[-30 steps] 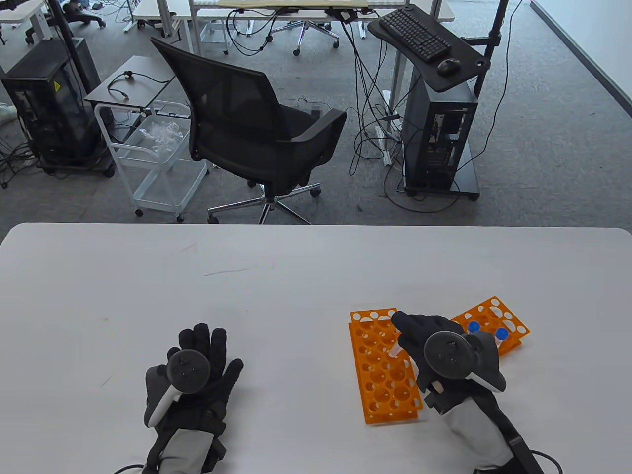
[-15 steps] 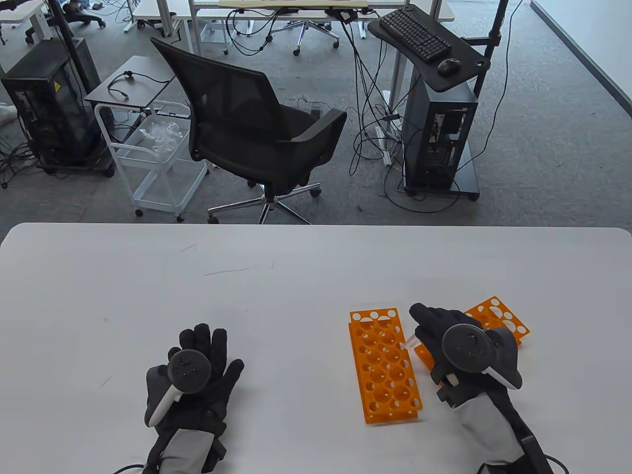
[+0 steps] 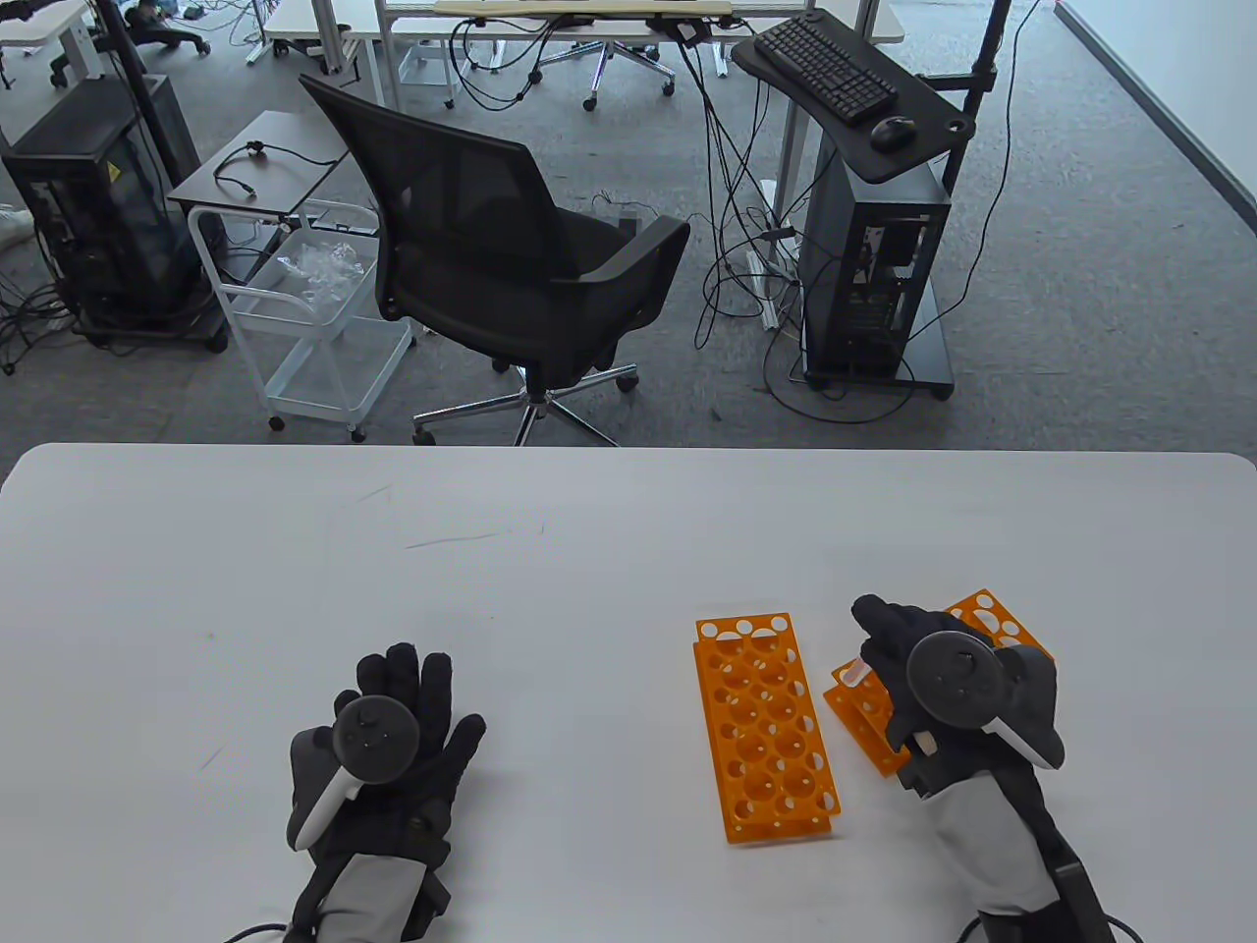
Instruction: Transfer 4 test tubes between racks (Right hand only)
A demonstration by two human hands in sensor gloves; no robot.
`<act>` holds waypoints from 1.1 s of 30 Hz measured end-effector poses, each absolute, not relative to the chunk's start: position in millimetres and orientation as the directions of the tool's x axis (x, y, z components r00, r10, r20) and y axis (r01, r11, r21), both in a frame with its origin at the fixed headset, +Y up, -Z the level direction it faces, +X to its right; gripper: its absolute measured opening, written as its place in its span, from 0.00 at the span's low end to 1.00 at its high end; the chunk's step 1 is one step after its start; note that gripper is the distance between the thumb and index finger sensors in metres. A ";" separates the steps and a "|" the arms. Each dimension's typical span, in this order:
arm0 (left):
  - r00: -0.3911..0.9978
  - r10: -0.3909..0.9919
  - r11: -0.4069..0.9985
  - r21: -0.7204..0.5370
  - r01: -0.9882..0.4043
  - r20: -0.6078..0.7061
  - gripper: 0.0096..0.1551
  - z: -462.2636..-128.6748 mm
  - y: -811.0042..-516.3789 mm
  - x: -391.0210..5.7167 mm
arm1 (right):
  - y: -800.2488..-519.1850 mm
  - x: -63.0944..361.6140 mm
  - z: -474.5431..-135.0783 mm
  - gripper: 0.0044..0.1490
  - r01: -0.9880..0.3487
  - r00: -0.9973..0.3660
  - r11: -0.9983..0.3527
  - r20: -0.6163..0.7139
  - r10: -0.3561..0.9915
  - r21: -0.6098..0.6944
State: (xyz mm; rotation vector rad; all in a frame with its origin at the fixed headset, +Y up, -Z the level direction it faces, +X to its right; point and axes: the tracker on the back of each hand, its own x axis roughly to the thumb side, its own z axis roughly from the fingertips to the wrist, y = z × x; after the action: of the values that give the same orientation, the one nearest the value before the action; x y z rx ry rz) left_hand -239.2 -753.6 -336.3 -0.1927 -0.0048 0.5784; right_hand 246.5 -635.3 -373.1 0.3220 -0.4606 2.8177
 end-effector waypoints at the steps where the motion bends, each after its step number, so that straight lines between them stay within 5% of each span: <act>1: 0.839 0.542 0.820 -0.184 -0.541 -0.049 0.42 -336.2 -753.7 -239.1 | -636.1 247.5 -373.7 0.29 -0.291 -0.941 -0.916 0.253 0.223 -0.276; 33: 0.840 0.541 0.821 -0.185 -0.539 -0.046 0.42 -335.9 -753.8 -238.0 | -651.9 256.2 -384.0 0.29 -0.243 -0.959 -0.963 0.178 0.221 -0.114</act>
State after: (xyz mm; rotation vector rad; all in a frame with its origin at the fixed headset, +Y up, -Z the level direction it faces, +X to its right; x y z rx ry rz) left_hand -238.0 -753.8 -335.9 -0.1946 -0.0083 0.5748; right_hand 256.2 -651.9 -384.0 0.2399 -0.1973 2.8892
